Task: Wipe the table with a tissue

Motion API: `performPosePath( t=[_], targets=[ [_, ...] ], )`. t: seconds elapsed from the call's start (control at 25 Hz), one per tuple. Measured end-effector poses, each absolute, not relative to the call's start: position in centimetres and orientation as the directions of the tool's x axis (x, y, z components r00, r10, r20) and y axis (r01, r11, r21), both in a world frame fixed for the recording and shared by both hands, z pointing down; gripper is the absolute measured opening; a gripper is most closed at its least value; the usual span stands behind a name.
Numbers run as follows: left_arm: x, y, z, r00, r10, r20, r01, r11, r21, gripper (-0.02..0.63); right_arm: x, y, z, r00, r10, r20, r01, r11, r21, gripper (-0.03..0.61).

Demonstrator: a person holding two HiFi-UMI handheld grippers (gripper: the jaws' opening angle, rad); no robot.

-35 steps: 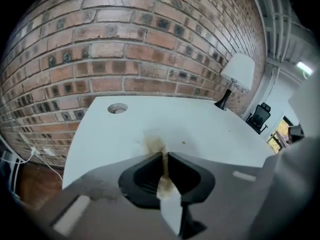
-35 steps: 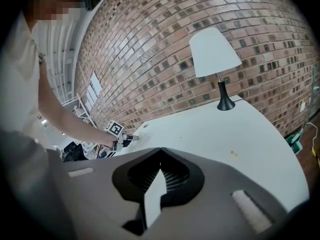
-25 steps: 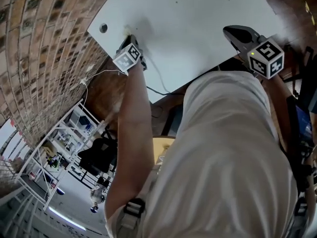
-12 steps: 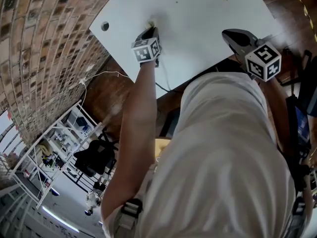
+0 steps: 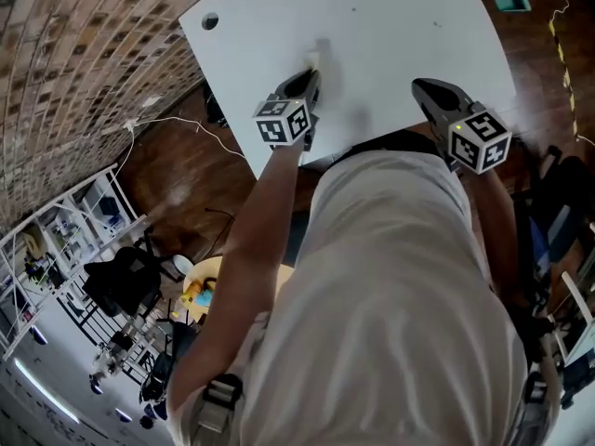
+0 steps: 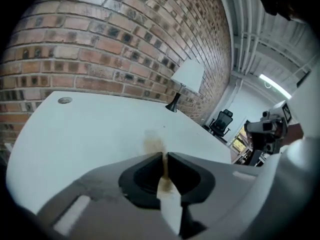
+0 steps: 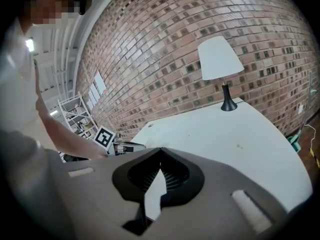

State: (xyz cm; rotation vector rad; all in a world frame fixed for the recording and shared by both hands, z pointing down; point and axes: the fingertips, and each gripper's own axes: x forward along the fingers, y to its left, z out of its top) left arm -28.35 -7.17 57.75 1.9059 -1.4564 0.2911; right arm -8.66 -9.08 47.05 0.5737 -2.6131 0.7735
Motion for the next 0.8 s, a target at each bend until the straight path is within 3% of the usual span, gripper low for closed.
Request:
performPosePath(
  t=[0.8],
  targets=[
    [-31.1,2.2,57.7,0.254,-0.81,0.528,-0.888,0.022,0.46,0.04,-13.3,-5.2,47.8,-0.866,-0.214,0.452,-0.419,0.805,-0.421,0.008]
  ],
)
